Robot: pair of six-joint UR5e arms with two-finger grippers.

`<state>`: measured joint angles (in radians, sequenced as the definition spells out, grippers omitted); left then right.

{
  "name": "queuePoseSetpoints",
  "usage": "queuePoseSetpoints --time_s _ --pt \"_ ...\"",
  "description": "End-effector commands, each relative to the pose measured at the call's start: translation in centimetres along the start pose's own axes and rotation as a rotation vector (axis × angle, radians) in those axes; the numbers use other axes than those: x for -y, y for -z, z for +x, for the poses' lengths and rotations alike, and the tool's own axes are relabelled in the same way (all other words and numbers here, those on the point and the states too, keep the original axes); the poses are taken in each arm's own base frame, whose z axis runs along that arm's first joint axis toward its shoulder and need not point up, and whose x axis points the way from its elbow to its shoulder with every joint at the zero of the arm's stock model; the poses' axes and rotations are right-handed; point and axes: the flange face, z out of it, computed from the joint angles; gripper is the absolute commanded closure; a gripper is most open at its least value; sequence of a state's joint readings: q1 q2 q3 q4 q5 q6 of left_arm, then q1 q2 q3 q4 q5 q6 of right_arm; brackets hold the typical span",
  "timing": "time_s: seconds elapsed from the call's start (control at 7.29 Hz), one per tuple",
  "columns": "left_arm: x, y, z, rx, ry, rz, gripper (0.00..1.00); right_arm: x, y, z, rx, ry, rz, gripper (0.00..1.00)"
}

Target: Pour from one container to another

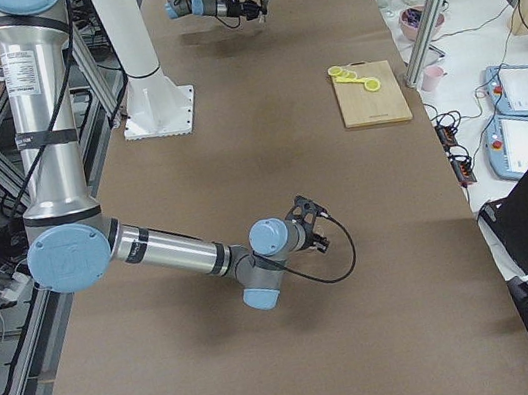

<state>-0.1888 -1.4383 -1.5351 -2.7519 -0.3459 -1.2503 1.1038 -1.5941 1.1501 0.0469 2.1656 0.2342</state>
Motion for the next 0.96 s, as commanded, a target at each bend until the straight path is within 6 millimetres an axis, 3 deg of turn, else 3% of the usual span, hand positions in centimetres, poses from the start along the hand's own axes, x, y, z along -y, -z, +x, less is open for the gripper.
queuePoseSetpoints --time_s 0.0,0.82 --pt "-0.38 -0.14 0.22 0.000 0.007 -0.002 1.00 0.03 -0.14 0.06 -0.002 0.000 0.000 1.00" --pt "-0.98 -0.34 0.21 0.002 0.018 -0.005 1.00 -0.17 -0.28 0.26 -0.008 -0.004 -0.004 1.00"
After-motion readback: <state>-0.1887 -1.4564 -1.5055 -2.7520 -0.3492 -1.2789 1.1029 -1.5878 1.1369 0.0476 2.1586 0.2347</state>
